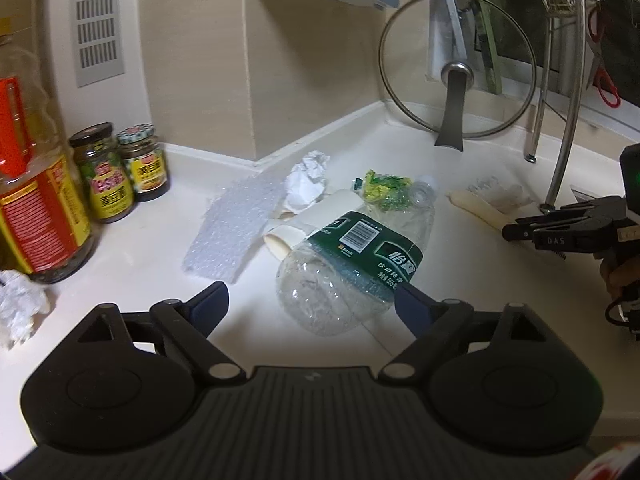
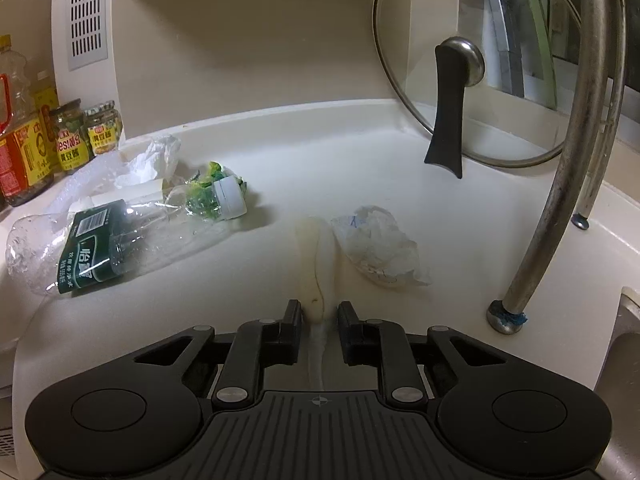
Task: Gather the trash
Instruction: 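Reach left gripper to the plastic bottle while right gripper reaches the white brush, then grasp the green-label water bottle with left gripper while right gripper grasps the white brush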
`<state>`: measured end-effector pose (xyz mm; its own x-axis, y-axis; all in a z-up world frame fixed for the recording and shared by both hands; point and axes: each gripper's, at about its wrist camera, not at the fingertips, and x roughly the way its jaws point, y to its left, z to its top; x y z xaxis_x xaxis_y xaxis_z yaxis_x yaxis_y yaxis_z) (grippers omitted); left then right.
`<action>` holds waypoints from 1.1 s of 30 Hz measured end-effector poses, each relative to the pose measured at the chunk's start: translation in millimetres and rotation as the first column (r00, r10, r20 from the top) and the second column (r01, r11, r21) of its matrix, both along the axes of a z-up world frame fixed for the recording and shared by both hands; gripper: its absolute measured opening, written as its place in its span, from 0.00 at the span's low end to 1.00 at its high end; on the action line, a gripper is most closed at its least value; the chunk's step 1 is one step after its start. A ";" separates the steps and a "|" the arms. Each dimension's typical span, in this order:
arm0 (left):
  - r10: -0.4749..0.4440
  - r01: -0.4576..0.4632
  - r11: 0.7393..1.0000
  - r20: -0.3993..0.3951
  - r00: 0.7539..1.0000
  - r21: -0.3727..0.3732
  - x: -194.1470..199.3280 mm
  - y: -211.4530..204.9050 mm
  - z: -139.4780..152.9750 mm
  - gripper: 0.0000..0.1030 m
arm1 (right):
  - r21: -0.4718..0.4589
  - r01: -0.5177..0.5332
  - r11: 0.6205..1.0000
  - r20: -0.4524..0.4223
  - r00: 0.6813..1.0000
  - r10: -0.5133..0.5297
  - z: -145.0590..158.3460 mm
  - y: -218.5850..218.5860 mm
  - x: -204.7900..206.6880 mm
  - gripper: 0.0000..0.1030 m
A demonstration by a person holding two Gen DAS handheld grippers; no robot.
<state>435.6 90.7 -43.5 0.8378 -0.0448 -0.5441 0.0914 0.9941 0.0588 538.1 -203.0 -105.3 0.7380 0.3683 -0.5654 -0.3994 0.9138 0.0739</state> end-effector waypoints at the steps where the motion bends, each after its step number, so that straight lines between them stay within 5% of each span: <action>1: -0.005 0.005 1.000 -0.002 1.000 -0.002 3.0 0.2 -0.8 0.86 | -0.005 0.005 1.000 0.001 1.000 -0.005 0.2 0.9 -0.7 0.19; 14: -0.099 0.096 0.994 -0.056 0.994 -0.047 46.3 0.7 -18.6 0.90 | 0.090 0.098 0.991 -0.020 0.995 -0.096 13.5 -16.4 -37.7 0.19; 23: -0.215 0.209 0.975 -0.078 0.973 -0.080 28.0 -25.1 -22.8 0.90 | 0.145 0.176 0.974 -0.039 0.984 -0.172 20.8 -40.6 -63.4 0.19; 33: -0.186 0.191 0.976 -0.057 0.981 0.106 45.1 -42.6 -13.9 0.92 | 0.176 0.210 0.962 -0.033 0.978 -0.207 27.7 -53.0 -80.9 0.19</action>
